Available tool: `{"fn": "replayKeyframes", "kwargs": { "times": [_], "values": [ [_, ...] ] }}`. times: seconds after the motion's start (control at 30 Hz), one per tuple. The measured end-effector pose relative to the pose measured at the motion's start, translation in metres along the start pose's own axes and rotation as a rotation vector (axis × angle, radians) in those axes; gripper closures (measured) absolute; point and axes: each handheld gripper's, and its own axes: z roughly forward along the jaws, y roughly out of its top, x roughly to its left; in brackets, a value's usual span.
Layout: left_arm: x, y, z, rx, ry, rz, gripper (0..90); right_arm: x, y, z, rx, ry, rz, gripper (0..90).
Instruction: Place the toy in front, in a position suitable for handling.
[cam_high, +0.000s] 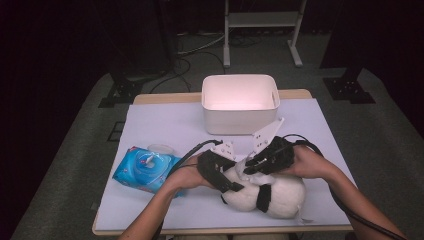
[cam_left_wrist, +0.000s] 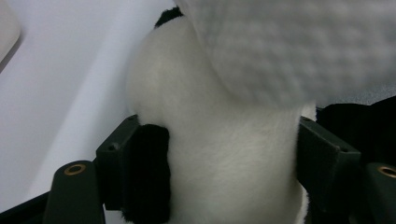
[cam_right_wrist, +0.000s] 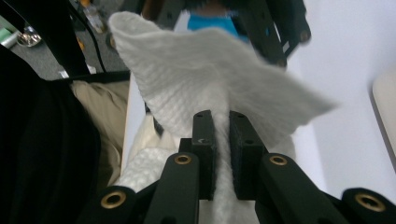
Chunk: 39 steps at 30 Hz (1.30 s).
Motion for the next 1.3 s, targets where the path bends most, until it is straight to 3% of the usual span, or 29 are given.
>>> {"fn": "replayKeyframes", "kwargs": {
  "times": [0.23,0.3,0.6,0.8,1.0,1.17,1.3],
  "values": [
    [-0.002,-0.004,0.000,-0.016,-0.003,-0.010,25.7,0.002,-0.020,-0.010,0.080,-0.022,0.032,81.2],
    [-0.002,-0.003,0.000,-0.021,0.006,0.006,25.7,0.003,-0.024,-0.016,0.073,-0.022,0.043,81.2],
    [-0.001,-0.007,0.000,-0.023,0.002,-0.010,23.9,0.007,-0.047,-0.042,0.054,-0.045,0.097,81.2],
    [-0.001,-0.007,0.001,-0.032,-0.009,-0.028,18.7,0.009,-0.061,-0.046,0.027,-0.042,0.130,81.2],
    [0.001,-0.011,0.000,-0.030,-0.024,-0.081,14.0,0.010,-0.064,-0.045,0.014,-0.026,0.137,81.2],
    [0.001,-0.013,0.000,-0.038,-0.023,-0.089,24.9,0.009,-0.055,-0.041,0.011,-0.048,0.117,80.9],
    [0.001,-0.009,-0.003,-0.058,-0.005,-0.089,27.3,0.005,-0.043,-0.035,0.013,-0.047,0.098,80.9]
  ]
}}
